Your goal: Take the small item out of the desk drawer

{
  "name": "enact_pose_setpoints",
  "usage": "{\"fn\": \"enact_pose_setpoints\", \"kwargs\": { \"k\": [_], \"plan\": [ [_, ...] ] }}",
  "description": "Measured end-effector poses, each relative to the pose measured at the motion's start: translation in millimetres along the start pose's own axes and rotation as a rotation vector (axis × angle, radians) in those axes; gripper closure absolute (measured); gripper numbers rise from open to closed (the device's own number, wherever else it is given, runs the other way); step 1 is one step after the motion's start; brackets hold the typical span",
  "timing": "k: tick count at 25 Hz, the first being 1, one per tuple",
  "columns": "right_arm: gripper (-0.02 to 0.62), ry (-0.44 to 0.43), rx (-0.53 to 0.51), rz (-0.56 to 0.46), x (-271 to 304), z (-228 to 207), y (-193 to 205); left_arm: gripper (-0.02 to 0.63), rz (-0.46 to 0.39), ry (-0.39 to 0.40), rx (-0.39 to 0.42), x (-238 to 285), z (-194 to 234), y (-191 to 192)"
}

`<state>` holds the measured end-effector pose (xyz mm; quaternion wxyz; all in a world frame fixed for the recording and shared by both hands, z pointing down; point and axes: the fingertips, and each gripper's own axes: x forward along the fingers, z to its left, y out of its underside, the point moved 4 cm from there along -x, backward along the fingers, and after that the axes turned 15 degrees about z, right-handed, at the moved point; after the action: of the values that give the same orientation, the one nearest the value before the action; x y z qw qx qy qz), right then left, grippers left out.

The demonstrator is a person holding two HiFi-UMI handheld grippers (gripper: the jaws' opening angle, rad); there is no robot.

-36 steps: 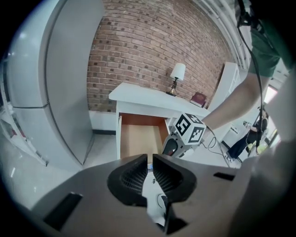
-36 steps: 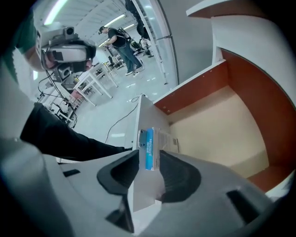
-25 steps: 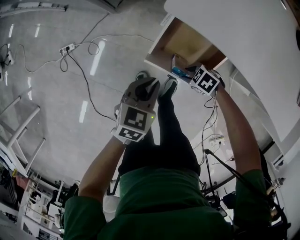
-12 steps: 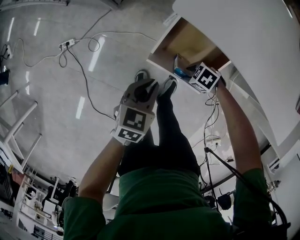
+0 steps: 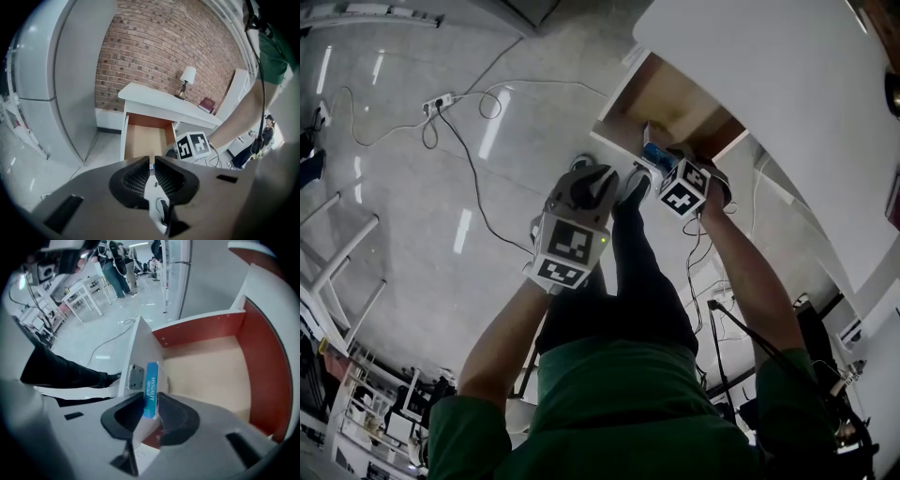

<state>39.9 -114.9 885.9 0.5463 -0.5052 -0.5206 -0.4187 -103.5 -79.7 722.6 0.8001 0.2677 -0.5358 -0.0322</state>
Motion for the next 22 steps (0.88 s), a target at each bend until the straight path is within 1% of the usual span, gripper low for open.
{"fn": "enact_pose_setpoints", "kwargs": {
  "k": [1,3,9,12,16,19,22],
  "plan": [
    [0.499,0.045,-0.002,0.003,-1.1,-1.4,0.4,0.577,-0.002,-0.001,0.003,-1.6,-0.6,-1.5],
    [0.503,0.096,0.006,0.003,-2.2,-5.6,1.6,0.576,-0.004,-0.001,0.007,-3.6,-1.7,-2.8],
    [0.512,0.135,0.076,-0.048,-15.3,-22.6,6.1,0.575,-0.002,-0.003,0.019,-9.2,-6.5,0.3],
    [0.514,0.113,0.134,-0.081,-30.8,-26.5,11.8,0.577,-0.006,-0.003,0.024,-15.8,-10.7,-1.2],
    [0.515,0.066,0.245,-0.139,-58.1,-27.5,20.2,0.577,-0.027,-0.003,0.039,-28.5,-17.7,-13.8],
    [0.515,0.023,0.345,-0.197,-82.6,-25.1,27.0,0.577,-0.047,-0.011,0.062,-41.1,-24.7,-25.0],
    [0.515,-0.018,0.460,-0.277,-110.1,-27.2,33.2,0.577,-0.070,-0.025,0.089,-54.8,-28.2,-38.8]
  ]
}}
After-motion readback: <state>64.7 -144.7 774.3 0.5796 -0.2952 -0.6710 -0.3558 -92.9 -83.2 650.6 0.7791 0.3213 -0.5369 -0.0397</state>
